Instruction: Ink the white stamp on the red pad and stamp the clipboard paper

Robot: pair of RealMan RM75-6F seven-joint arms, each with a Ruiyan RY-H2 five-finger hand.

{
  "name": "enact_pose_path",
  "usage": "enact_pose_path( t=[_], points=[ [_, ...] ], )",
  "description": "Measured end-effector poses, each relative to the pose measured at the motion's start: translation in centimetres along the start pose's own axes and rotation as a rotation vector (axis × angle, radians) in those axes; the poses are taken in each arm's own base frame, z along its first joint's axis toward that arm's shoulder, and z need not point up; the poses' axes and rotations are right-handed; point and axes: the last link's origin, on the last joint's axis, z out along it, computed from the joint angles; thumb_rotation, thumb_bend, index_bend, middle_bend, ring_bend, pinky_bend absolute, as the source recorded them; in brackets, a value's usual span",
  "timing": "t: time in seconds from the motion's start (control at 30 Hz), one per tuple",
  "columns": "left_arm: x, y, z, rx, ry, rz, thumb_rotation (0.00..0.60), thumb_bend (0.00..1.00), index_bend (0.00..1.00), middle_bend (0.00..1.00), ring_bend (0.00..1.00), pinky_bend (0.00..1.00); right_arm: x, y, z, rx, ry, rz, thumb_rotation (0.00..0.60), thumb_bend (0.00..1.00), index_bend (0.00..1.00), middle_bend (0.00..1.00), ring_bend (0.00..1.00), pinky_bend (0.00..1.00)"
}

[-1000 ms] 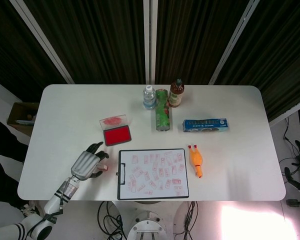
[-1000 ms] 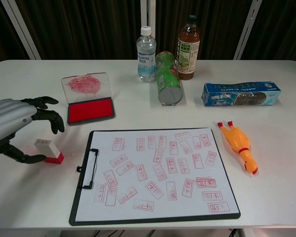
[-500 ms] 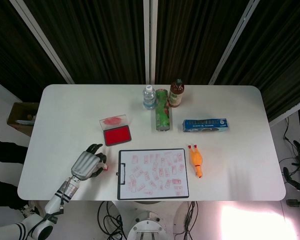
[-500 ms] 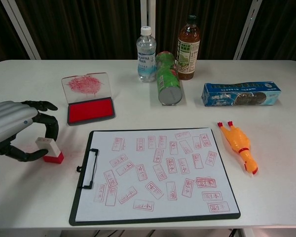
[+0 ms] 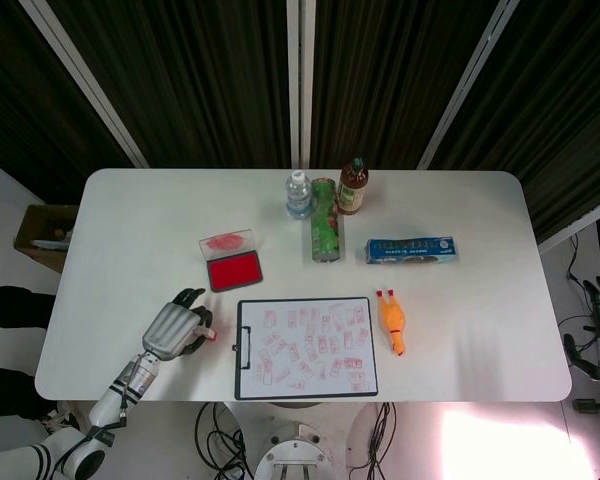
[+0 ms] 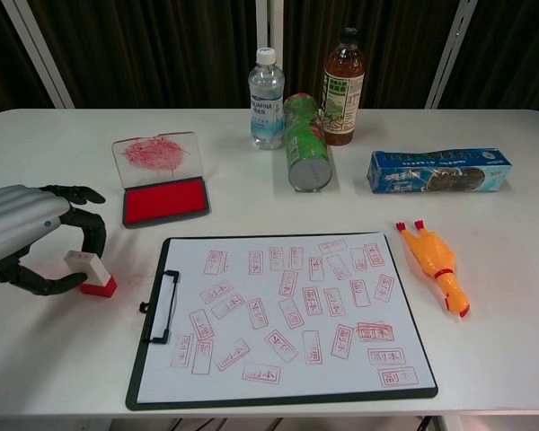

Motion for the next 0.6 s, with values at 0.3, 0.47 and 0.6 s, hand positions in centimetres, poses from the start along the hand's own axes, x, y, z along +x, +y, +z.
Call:
enact_pose_path(
  t=[0.3,0.47,0.6],
  points=[
    [-0.07,-0.10,0.09,0.005,-0.006,-0.005,0.600,0.35,0.53,0.50,0.15,0.16,0.01,-0.17,0.02,0.004,-0.002,-0.004,0.600,0.31,0.00,0.00,0.00,0.00],
    [0.11,-0.05,0.15,0.004,0.002,-0.016,0.600,0.37,0.55,0.53,0.16,0.16,0.01,-0.17,0.02,0.003,-0.004,-0.005,0.600,0.31,0.00,0.00,0.00,0.00],
    [0.28,-0.08,0.26,0.004,0.005,-0.033,0.600,0.38,0.56,0.56,0.18,0.16,-0.07,-0.18,0.01,0.003,-0.007,-0.005,0.600,0.31,0.00,0.00,0.00,0.00]
  ],
)
